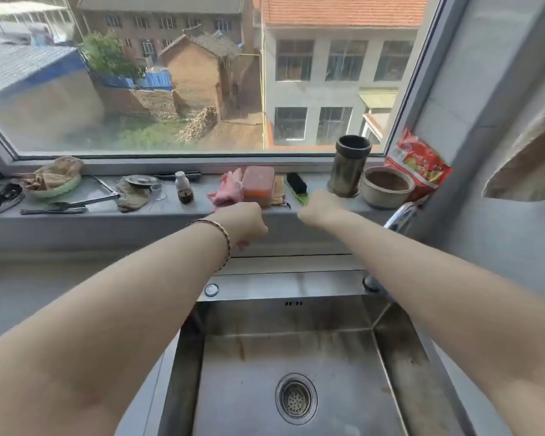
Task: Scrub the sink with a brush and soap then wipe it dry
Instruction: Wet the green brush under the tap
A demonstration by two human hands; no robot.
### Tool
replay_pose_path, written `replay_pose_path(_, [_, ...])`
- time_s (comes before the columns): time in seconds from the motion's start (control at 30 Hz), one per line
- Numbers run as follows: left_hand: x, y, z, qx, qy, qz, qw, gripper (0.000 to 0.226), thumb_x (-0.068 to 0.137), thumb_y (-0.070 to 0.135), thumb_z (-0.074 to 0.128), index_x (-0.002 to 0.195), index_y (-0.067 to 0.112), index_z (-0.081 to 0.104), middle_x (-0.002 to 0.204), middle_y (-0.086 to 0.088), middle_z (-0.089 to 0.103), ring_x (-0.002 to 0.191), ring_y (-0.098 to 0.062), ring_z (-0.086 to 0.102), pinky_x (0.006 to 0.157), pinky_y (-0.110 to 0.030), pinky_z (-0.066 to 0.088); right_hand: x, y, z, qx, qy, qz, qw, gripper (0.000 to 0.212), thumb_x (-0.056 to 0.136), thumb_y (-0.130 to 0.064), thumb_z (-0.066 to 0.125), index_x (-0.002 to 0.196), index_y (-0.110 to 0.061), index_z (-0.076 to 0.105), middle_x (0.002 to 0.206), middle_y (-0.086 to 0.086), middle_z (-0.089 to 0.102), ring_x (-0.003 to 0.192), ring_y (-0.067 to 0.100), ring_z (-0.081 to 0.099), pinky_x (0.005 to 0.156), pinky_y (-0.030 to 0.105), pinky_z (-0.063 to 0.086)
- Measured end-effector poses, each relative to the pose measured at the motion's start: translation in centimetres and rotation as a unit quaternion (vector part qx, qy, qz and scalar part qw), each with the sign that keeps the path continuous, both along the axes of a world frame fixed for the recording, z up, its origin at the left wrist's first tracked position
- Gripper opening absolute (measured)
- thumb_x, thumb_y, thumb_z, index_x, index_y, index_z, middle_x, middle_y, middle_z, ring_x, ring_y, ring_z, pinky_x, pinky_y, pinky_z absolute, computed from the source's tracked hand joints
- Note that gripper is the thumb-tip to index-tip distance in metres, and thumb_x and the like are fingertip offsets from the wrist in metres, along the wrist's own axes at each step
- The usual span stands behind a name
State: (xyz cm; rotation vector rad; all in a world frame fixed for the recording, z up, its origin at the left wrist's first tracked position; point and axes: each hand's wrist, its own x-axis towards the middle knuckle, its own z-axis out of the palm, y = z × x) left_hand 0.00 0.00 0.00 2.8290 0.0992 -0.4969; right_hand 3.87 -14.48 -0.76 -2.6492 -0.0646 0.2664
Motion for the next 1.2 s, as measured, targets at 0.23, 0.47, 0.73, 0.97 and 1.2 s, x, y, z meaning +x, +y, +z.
replay_pose_path(0.23, [4.1, 1.3, -5.5, 0.046, -0.024, -0.005, 0.999, 0.021, 0.086, 0.023, 0.044, 0.097, 0.015, 0.060, 0.093, -0.004, 0.065, 0.091, -0.025, 0.061, 0.070, -0.027, 0.039, 7.1, 0.3, -7.1, -0.166, 0.040, -0.105, 0.980, 0.046, 0.089, -0.010, 0.048, 0.134, -0.007, 0.040, 0.138, 0.015, 0.040, 0.128, 0.031, 0.041, 0.101, 0.037, 0.037])
replay_pose_path(0.47, [6.2, 2.2, -8.4, -0.017, -0.044, 0.013, 0.999, 0.021, 0.084, 0.019, 0.044, 0.094, 0.014, 0.062, 0.090, -0.006, 0.066, 0.088, -0.028, 0.063, 0.074, -0.029, 0.047, 9.0, 1.2, -10.4, -0.079, 0.054, -0.185, 0.978, 0.035, 0.092, -0.003, 0.044, 0.127, -0.004, 0.044, 0.130, 0.013, 0.052, 0.118, 0.029, 0.053, 0.089, 0.033, 0.044])
replay_pose_path(0.73, [5.7, 1.0, -7.0, -0.519, -0.033, 0.245, 0.818, 0.067, 0.083, 0.031, 0.063, 0.137, 0.007, 0.032, 0.125, -0.013, 0.051, 0.091, -0.023, 0.062, 0.060, -0.034, 0.055, -2.0, 2.8, -8.8, 0.135, 0.045, -0.164, 0.976, 0.029, 0.088, -0.007, 0.046, 0.116, -0.012, 0.041, 0.110, 0.006, 0.055, 0.091, 0.026, 0.053, 0.070, 0.031, 0.040])
replay_pose_path(0.97, [-1.7, -0.7, -8.3, -0.569, -0.048, 0.350, 0.742, 0.025, 0.082, 0.032, 0.065, 0.093, 0.013, 0.052, 0.091, -0.006, 0.058, 0.077, -0.020, 0.061, 0.063, -0.033, 0.057, -14.7, -2.2, -9.8, 0.050, 0.077, -0.069, 0.993, 0.021, 0.085, -0.009, 0.048, 0.096, -0.022, 0.035, 0.091, -0.003, 0.048, 0.079, 0.025, 0.048, 0.065, 0.030, 0.035])
replay_pose_path(1.2, [-7.8, -7.3, -11.4, -0.509, 0.085, 0.247, 0.820, 0.015, 0.093, 0.029, 0.053, 0.090, 0.014, 0.054, 0.089, -0.008, 0.058, 0.076, -0.020, 0.059, 0.071, -0.032, 0.055, -16.0, -7.5, -11.6, 0.272, 0.208, -0.041, 0.939, 0.034, 0.077, -0.012, 0.070, 0.101, -0.018, 0.047, 0.083, 0.001, 0.059, 0.063, 0.015, 0.056, 0.068, 0.032, 0.050])
